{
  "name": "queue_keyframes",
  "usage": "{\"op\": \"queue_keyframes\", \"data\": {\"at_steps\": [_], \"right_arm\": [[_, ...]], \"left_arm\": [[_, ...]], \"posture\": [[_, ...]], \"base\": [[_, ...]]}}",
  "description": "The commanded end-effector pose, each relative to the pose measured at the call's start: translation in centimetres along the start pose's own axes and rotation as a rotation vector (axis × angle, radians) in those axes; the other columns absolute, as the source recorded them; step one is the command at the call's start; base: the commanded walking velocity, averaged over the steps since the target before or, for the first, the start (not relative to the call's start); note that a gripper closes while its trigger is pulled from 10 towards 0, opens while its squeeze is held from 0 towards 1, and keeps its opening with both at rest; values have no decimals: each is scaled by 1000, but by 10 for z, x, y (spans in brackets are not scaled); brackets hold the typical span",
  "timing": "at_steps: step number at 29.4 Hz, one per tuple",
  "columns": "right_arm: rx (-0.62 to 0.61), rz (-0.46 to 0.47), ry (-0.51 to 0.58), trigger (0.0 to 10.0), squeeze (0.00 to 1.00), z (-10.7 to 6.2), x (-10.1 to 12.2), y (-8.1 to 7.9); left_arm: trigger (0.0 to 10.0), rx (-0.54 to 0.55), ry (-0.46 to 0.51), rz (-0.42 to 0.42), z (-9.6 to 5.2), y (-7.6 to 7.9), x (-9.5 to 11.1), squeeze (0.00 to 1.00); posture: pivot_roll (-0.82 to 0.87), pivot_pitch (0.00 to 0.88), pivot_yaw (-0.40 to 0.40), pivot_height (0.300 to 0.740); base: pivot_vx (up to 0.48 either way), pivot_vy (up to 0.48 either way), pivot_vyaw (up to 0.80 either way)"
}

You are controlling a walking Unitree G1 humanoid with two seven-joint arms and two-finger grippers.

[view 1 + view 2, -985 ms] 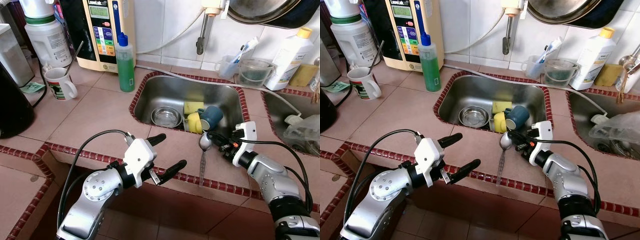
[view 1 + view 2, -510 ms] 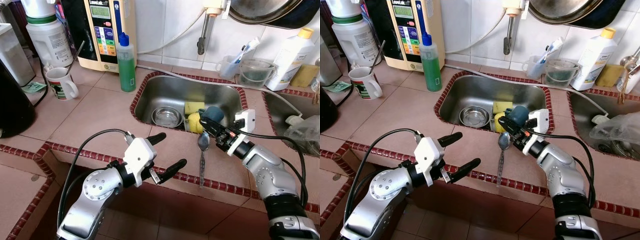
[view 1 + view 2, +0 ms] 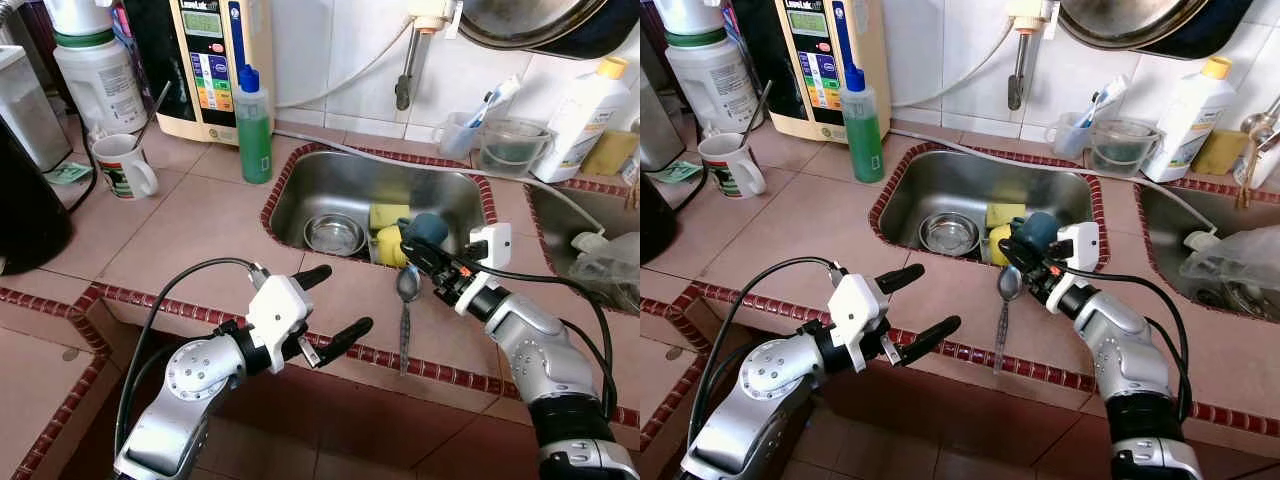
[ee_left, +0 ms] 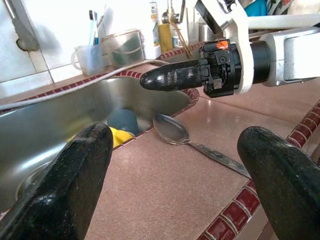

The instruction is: Kitchen organization

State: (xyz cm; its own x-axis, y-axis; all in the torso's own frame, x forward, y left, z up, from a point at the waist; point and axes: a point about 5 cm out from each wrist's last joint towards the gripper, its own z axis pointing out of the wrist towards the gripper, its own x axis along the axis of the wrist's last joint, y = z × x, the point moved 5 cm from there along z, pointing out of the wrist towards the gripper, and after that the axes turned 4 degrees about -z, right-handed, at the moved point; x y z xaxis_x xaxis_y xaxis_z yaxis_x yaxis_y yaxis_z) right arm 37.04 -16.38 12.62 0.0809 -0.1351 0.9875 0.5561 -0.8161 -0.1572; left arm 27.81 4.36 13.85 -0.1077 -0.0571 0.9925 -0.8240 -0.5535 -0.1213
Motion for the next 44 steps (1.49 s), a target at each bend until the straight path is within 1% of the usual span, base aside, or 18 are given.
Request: {"op": "queue_keyframes", "data": {"at_steps": [1,8,13,15,17,25,33,37,41,42,44], "right_arm": [[-49,-32,3,10000,1000,-6,3,10],[-67,-30,5,10000,1000,-8,2,10],[-42,-14,-19,10000,1000,-9,-7,6],[-49,-21,-32,10000,1000,-10,-10,6],[-45,-9,-42,10000,1000,-11,-13,7],[-57,-4,-55,10000,1000,-12,-18,11],[-49,13,-77,10000,1000,-8,-21,14],[-57,16,-89,10000,1000,-4,-23,18],[-31,26,-101,10000,1000,1,-23,16],[-24,40,-107,10000,0,4,-24,16],[-18,43,-113,10000,0,5,-24,15]], "left_arm": [[10000,12,1,11,-1,-2,1,0],[10000,15,1,10,-1,-2,0,0],[10000,11,3,10,-1,-1,1,0],[10000,11,3,10,-1,0,0,0],[10000,11,3,10,-1,0,0,0],[10000,11,5,8,-1,1,0,0],[10000,11,8,7,0,1,1,0],[10000,17,9,6,0,0,2,0],[10000,23,10,3,0,0,2,0],[10000,26,10,3,0,-1,2,0],[10000,29,10,3,-1,-1,3,0]], "posture": [[18,0,-44,731],[20,0,-50,731],[21,0,-53,731],[21,0,-54,731],[21,0,-55,731],[20,0,-56,731],[20,0,-54,731],[23,0,-56,731],[30,10,-58,731],[31,13,-59,731],[32,14,-59,731]], "base": [[0,0,0],[0,0,0],[0,0,0],[0,0,0],[0,0,0],[0,0,0],[0,0,0],[0,0,0],[0,0,0],[0,0,0],[0,0,0]]}}
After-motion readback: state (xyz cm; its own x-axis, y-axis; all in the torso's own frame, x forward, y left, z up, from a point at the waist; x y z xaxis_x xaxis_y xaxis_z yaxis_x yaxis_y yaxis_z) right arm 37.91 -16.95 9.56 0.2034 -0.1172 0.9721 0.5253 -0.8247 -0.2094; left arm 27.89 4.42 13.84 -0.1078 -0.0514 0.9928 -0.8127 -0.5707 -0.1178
